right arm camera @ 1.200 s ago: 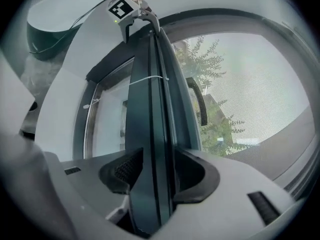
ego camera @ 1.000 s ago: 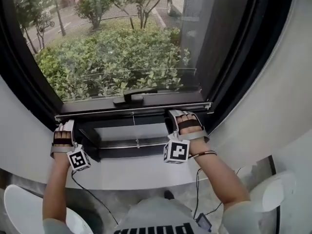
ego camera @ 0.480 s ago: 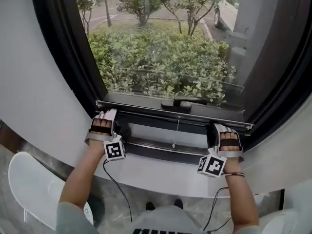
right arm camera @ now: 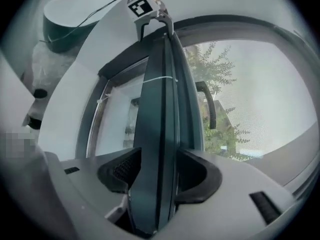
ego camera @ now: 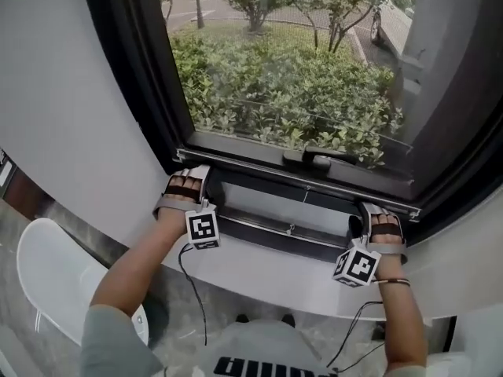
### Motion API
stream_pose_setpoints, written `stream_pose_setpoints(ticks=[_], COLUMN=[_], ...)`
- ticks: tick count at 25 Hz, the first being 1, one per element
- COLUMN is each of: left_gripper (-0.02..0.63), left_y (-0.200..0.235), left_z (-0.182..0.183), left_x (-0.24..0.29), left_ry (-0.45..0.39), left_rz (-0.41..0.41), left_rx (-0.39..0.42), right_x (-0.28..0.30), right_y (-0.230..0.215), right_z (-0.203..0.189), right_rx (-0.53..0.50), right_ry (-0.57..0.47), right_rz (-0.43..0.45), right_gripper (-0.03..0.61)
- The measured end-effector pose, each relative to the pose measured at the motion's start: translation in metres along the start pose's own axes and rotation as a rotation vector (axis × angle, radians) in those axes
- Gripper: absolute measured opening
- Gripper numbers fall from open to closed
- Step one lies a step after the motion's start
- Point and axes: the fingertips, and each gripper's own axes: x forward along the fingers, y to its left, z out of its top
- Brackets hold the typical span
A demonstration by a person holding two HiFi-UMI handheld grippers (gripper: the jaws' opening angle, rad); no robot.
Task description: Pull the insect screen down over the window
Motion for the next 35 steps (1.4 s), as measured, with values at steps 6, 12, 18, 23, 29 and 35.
stream_pose_setpoints(ticks=[6,12,18,23,29,35], left_gripper=[0.534,0.552,0.552,0.552,0.551,0.551], left_y=[-0.007,0.000,0.000,0.006,0.008,0.004], left_z=[-0.002,-0.003,-0.002,0.001,0.003,0.018], left_x=[-0.002,0.004,0.002,0.003,0.003,-0.021], left_ry=[0.068,0.057,0.039,-0.004,-0.019,-0.100], left_rz=[0.016,0.036,0.054,0.122,0.144,0.175], left_rx=[0.020,-0.015,-0.049,-0.030,-0.054,-0.118], right_x=[-0.001,0.004,0.001,-0.003,-0.005,-0.028], right_y=[0.005,-0.013,-0.011,-0.011,-0.012,-0.013], right_z=[0.000,0.004,0.007,0.005,0.005,0.012], right_rx=[0.008,0.073,0.096,0.066,0.037,0.066], right_ry=[0.060,-0.025,-0.043,-0.032,-0.016,-0.026], right_rz=[-0.034,-0.155,-0.131,-0.104,-0.116,-0.140], right_gripper=[0.225,0.163,0.164,0.166,0.166,0.166])
